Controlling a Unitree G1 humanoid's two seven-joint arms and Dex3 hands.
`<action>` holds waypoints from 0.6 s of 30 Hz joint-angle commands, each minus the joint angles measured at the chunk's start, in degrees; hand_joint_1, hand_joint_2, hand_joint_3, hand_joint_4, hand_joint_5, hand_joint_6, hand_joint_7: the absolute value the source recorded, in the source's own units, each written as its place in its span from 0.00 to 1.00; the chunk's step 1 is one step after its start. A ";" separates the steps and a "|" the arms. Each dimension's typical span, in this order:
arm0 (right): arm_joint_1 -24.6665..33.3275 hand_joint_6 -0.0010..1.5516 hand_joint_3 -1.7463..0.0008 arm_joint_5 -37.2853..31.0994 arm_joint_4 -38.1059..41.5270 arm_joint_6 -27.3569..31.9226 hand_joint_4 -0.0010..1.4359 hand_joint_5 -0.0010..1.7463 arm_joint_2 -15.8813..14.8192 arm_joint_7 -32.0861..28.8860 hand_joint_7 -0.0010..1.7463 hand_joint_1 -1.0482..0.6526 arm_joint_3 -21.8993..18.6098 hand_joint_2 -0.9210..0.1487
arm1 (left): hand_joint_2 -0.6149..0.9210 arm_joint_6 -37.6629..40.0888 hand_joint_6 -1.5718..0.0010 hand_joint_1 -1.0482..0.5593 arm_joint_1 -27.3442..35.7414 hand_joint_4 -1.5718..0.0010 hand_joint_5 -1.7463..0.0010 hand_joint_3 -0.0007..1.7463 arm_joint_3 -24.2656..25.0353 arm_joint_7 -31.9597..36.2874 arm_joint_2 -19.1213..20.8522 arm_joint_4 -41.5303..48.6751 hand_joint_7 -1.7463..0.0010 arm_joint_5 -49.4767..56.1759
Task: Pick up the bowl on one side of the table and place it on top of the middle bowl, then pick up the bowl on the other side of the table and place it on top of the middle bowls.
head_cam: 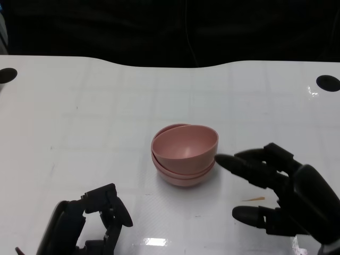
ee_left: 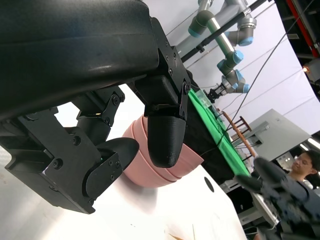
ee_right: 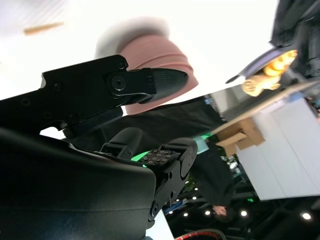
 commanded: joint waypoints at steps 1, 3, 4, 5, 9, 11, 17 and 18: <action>1.85 0.44 0.94 1.15 2.19 -3.81 0.28 0.50 0.83 -3.59 0.10 0.44 -1.93 0.00 | 0.68 0.29 0.50 0.67 -0.19 0.48 0.02 0.78 0.01 -1.13 0.36 -0.10 0.15 -0.96; 2.75 0.48 0.94 1.26 3.27 -5.48 0.35 0.48 1.70 -5.10 0.11 0.46 -2.40 0.00 | 0.68 0.06 0.50 0.67 -0.29 0.48 0.02 0.78 0.09 -1.30 0.30 0.14 0.15 -1.11; 3.21 0.50 0.94 1.36 3.70 -6.17 0.39 0.48 2.12 -5.66 0.12 0.47 -2.59 0.00 | 0.68 -0.17 0.50 0.67 -0.34 0.48 0.02 0.78 0.19 -1.22 0.30 0.30 0.15 -0.92; 3.50 0.52 0.94 1.37 4.04 -6.71 0.42 0.49 2.43 -6.04 0.13 0.48 -2.75 0.00 | 0.68 -0.33 0.50 0.67 -0.36 0.48 0.02 0.78 0.27 -1.18 0.30 0.41 0.15 -0.79; 4.97 0.58 0.93 1.64 6.16 -12.07 0.49 0.55 3.77 -9.36 0.16 0.54 -3.86 0.01 | 0.68 0.03 0.51 0.66 0.37 0.48 0.02 0.78 0.32 -1.57 0.49 -0.47 0.14 -0.98; 5.93 0.60 0.91 2.38 6.64 -13.63 0.50 0.60 4.66 -9.96 0.19 0.56 -4.38 0.03 | 0.68 0.14 0.51 0.66 0.81 0.48 0.02 0.78 0.53 -1.64 0.73 -1.21 0.14 -0.83; 7.59 0.65 0.16 3.11 9.78 -18.49 0.65 0.81 6.88 -11.00 0.58 0.69 -5.30 0.60 | 0.69 -0.21 0.51 0.68 2.09 0.49 0.01 0.77 1.00 -2.25 1.29 -1.79 0.15 -1.30; 7.65 0.64 0.11 2.60 10.14 -18.88 0.67 0.86 7.00 -11.21 0.63 0.70 -5.57 0.64 | 0.69 -0.08 0.51 0.68 2.22 0.49 0.01 0.77 1.02 -2.40 1.36 -1.92 0.15 -1.32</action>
